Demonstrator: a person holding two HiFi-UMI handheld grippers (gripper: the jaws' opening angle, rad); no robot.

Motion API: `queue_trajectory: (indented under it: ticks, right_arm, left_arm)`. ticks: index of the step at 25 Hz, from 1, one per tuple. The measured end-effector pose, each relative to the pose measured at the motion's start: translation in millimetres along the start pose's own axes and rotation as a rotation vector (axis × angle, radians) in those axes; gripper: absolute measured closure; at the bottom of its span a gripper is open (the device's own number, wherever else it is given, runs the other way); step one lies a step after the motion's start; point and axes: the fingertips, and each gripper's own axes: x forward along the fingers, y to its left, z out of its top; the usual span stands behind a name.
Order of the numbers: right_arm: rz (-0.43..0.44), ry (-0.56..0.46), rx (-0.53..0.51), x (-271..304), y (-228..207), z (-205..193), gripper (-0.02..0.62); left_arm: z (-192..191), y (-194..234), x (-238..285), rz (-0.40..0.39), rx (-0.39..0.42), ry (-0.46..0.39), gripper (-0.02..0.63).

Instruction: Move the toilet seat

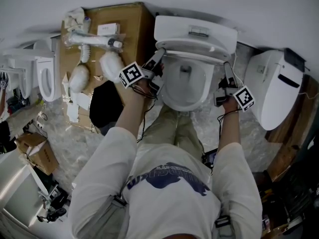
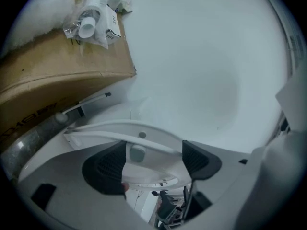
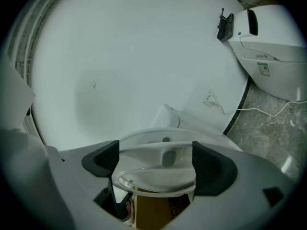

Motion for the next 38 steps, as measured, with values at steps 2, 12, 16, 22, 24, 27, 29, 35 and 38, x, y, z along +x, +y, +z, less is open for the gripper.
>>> queue_trajectory:
  ticks: [2, 12, 16, 22, 24, 27, 29, 35, 38]
  right_arm:
    - [0.004, -0.005, -0.003, 5.0, 1.5, 2.8, 0.117]
    - [-0.001, -0.046, -0.003, 25.7, -0.2, 14.8, 0.117]
    - [-0.007, -0.047, -0.007, 26.7, -1.2, 14.5, 0.117]
    - [-0.008, -0.02, -0.079, 22.4, -2.4, 9.0, 0.129]
    - [0.018, -0.015, -0.111, 20.7, 4.0, 7.9, 0.138]
    - [0.047, -0.003, -0.158, 15.3, 23.6, 3.9, 0.14]
    - [0.055, 0.018, -0.226, 9.2, 34.8, -0.5, 0.147]
    - [0.065, 0.086, -0.419, -28.8, 62.5, -26.1, 0.167]
    - [0.075, 0.079, -0.422, -56.9, 73.4, -37.2, 0.192]
  left_arm:
    - [3.3, -2.3, 4.2, -0.016, 0.001, -0.006, 0.256]
    - [13.2, -0.8, 21.2, -0.004, 0.078, 0.026, 0.256]
    - [13.2, -1.7, 22.2, -0.01, 0.077, 0.037, 0.256]
    - [11.8, -1.4, 19.7, -0.002, 0.123, 0.037, 0.258]
    - [10.6, -5.0, 17.4, -0.005, 0.151, 0.042, 0.258]
    - [9.6, -16.5, 9.6, -0.014, 0.196, 0.036, 0.258]
    - [7.4, -24.9, 0.9, -0.016, 0.238, 0.031, 0.258]
    - [-10.0, -51.1, -39.6, 0.003, 0.406, 0.02, 0.258]
    - [-27.3, -69.6, -68.0, 0.005, 0.509, 0.015, 0.259]
